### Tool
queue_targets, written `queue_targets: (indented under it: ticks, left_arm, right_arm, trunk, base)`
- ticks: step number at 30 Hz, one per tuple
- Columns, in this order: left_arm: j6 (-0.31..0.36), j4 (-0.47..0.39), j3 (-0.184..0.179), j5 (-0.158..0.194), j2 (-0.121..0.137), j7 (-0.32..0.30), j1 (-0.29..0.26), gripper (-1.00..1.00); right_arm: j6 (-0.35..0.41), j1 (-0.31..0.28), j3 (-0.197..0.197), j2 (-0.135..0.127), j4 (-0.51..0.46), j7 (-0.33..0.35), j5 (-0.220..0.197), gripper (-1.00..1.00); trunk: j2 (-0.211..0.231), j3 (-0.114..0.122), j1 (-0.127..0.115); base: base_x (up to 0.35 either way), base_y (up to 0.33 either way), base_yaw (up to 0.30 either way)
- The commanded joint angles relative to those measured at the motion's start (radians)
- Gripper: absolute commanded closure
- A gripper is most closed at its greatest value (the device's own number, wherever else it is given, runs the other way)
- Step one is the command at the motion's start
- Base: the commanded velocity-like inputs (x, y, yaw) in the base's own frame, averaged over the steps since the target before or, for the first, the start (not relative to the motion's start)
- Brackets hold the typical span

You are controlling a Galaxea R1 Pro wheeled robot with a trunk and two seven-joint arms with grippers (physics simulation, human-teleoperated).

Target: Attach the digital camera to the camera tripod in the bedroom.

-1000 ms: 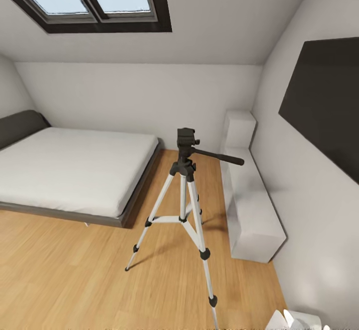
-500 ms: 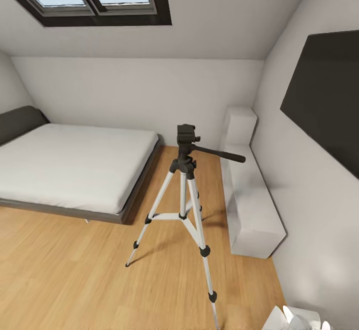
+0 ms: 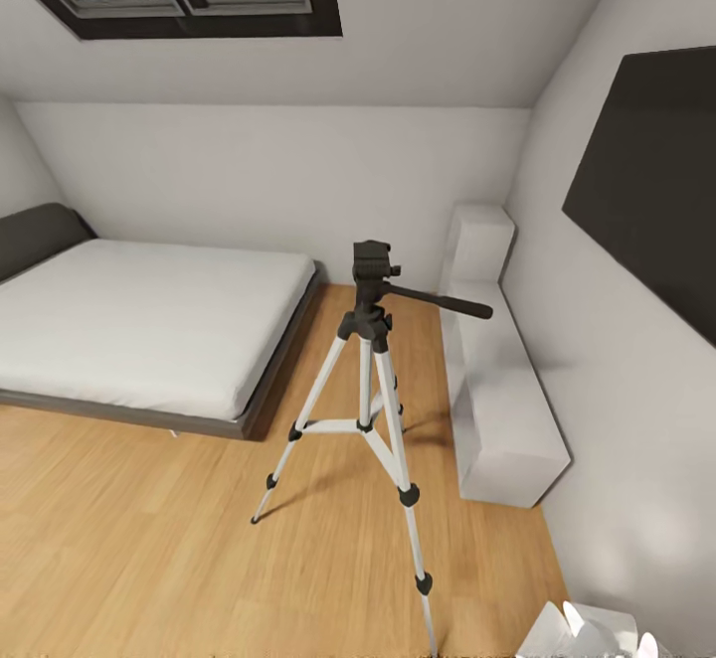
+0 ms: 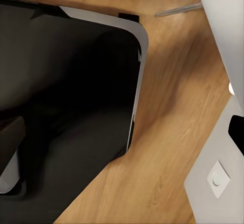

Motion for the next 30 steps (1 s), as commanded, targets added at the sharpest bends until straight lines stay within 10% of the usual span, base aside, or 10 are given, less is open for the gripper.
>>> queue_targets:
  ticks: [1, 30]
  left_arm:
    - [-0.001, -0.002, -0.007, 0.008, -0.001, 0.002, 0.0, 1.0]
    - [0.001, 0.007, -0.003, 0.016, -0.003, 0.001, 0.0, 1.0]
  right_arm:
    - [-0.006, -0.002, 0.002, 0.0, 0.003, 0.0, 0.008, -1.0]
    - [-0.006, -0.002, 0.001, 0.008, 0.002, 0.0, 0.008, -1.0]
  trunk:
    - [-0.002, -0.003, 0.0]
    - [-0.002, -0.008, 0.0]
  base:
    - [0.0, 0.0, 0.0]
    - [0.0, 0.0, 0.0]
